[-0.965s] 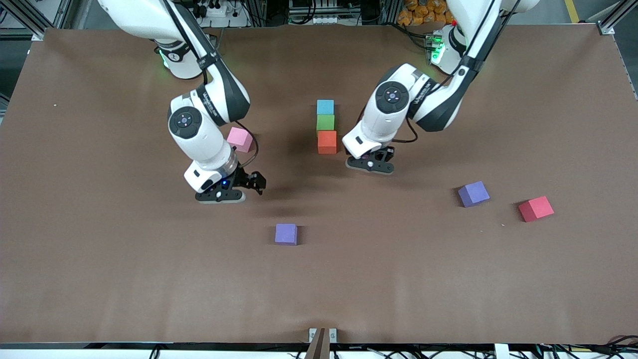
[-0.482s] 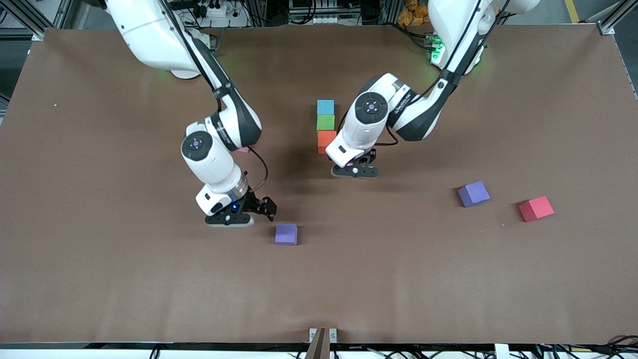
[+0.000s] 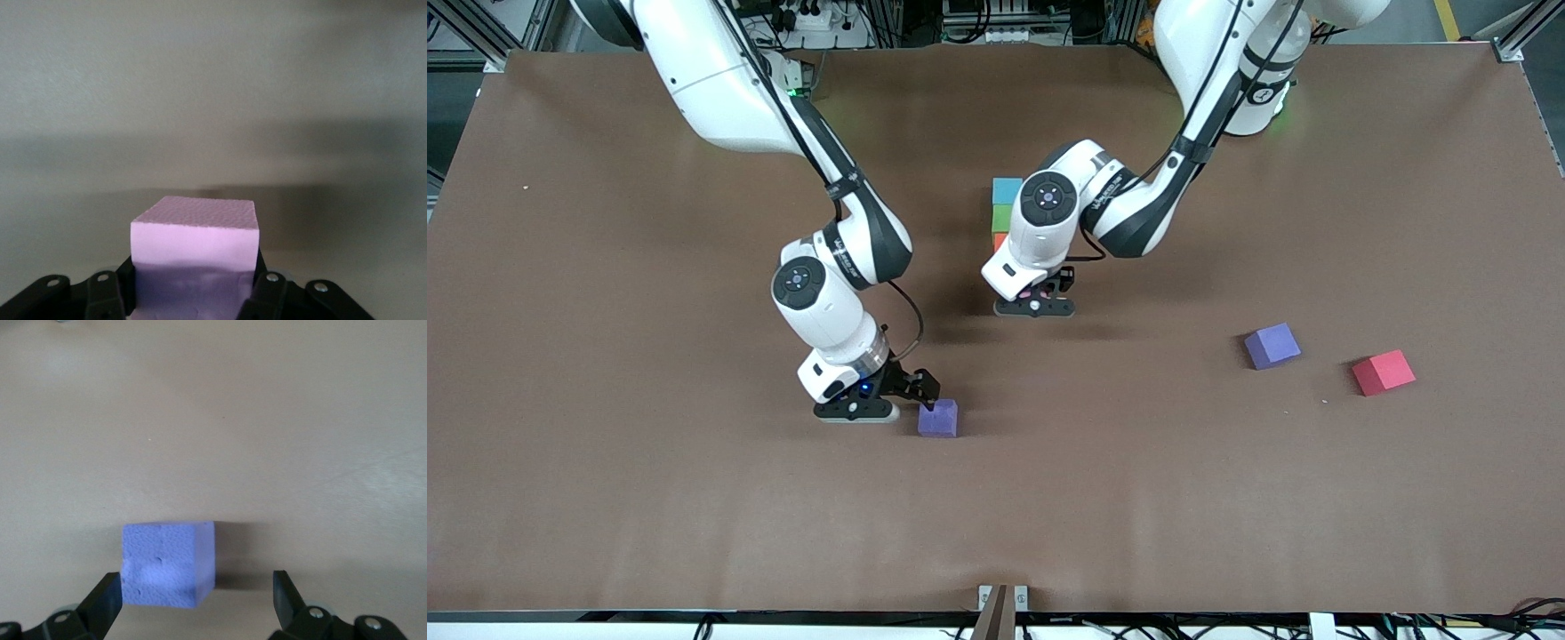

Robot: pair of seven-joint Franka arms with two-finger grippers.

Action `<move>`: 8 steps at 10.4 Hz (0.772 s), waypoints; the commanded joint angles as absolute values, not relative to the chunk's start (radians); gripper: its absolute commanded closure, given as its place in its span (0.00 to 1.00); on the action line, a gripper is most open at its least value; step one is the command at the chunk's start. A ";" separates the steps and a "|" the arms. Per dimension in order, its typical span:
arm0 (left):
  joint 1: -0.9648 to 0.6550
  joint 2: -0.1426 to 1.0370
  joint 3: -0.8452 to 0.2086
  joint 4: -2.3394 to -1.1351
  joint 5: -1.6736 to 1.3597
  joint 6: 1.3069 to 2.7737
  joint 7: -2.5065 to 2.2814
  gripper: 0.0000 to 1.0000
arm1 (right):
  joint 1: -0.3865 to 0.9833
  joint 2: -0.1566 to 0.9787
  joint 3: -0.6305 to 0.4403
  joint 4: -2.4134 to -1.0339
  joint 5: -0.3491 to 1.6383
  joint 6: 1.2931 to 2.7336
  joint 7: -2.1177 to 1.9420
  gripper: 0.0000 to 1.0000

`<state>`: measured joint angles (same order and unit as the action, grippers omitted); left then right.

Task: Arrange blocks into number 1
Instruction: 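Place the pink cube beside orange with the left gripper while the right carries purple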

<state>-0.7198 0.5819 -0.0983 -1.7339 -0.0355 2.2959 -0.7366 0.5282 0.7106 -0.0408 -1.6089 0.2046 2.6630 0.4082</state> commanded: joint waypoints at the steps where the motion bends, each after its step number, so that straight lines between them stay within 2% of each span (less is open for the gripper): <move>1: -0.767 0.612 -0.058 -1.700 -0.060 2.270 -0.761 1.00 | 0.541 0.776 -0.038 -1.513 0.221 2.668 0.423 0.00; 8: -0.807 0.655 -0.051 -1.675 -0.061 2.270 -0.799 1.00 | 0.566 0.864 -0.041 -1.456 0.216 2.726 0.422 0.00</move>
<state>-0.7781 0.6273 -0.0705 -1.7201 -0.0356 2.2938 -0.7795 0.5537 0.8270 -0.0388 -1.5085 0.2089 2.7243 0.4134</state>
